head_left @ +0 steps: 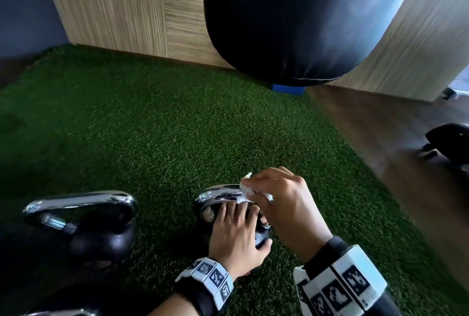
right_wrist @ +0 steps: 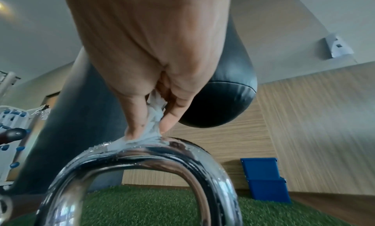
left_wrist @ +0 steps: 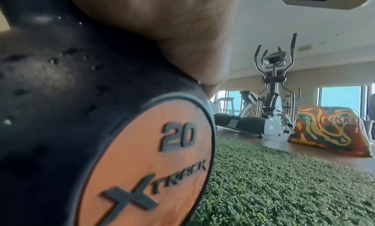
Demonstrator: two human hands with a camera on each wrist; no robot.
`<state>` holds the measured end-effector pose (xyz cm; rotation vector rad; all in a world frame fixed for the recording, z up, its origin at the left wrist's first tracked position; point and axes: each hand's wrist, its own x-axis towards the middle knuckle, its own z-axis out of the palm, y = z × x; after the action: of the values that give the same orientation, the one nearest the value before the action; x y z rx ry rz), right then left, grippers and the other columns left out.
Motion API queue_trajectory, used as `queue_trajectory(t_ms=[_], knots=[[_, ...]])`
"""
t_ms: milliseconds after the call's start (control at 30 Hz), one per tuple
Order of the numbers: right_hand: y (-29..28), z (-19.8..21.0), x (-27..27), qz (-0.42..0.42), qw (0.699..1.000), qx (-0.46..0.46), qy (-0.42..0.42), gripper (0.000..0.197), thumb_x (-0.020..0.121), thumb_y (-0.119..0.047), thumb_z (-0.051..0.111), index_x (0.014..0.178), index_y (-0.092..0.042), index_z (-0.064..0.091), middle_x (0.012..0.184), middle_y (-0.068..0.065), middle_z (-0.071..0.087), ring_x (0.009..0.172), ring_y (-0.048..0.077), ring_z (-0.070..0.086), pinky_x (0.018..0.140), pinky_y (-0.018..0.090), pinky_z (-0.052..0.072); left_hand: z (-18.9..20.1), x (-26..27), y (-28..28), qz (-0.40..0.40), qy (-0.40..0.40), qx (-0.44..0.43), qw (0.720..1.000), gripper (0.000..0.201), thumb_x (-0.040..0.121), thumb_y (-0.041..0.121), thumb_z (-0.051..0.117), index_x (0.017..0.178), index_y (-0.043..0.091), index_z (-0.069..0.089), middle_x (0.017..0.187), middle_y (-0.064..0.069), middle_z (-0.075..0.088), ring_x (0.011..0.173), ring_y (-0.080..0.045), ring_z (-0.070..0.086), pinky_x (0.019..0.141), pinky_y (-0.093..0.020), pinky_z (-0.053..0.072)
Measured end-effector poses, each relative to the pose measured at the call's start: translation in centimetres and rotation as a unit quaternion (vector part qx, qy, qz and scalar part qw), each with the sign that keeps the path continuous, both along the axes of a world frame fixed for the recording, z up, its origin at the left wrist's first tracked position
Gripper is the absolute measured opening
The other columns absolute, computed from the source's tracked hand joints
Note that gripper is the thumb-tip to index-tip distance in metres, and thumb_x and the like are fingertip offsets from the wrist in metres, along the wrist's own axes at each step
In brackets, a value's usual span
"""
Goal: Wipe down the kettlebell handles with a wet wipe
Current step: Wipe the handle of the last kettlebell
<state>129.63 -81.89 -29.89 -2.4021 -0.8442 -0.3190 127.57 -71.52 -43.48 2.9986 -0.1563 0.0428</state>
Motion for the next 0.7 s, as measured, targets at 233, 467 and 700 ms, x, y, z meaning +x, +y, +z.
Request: queue_trajectory(t_ms=[233,467,700], knots=[[-1.1,0.0,0.0,-0.017,1.0,-0.025,0.007,0.01,0.091,-0.013,0.071,0.094,-0.015,0.08,0.09,-0.003,0.07,0.085,0.013,0.063,0.075,0.03,0.055,-1.4,0.2,0.4,0.006,-0.029,0.006,1.0,0.083,0.086,0.073,0.036,0.152,0.023,0.036,0.158,-0.008,0.041,0.146,-0.033,0.036,0.125,-0.049,0.017],[-1.9,-0.8,-0.4,-0.046,0.999,0.007,-0.008,0.022,0.087,-0.002,0.074,0.103,-0.015,0.081,0.095,-0.005,0.073,0.087,0.008,0.066,0.077,0.018,0.055,-1.5,0.1,0.4,0.006,-0.04,-0.005,0.999,0.079,0.087,0.073,0.035,0.152,0.028,0.036,0.158,-0.005,0.041,0.145,-0.031,0.036,0.124,-0.047,0.019],[-5.2,-2.2,0.1,-0.123,0.984,0.122,0.051,0.023,0.08,-0.01,0.08,0.1,-0.022,0.081,0.092,-0.013,0.076,0.075,-0.005,0.067,0.062,0.003,0.044,-1.7,0.0,0.5,0.007,-0.036,-0.012,0.999,0.08,0.088,0.075,0.033,0.154,0.029,0.031,0.162,-0.004,0.034,0.149,-0.029,0.028,0.126,-0.046,0.012]])
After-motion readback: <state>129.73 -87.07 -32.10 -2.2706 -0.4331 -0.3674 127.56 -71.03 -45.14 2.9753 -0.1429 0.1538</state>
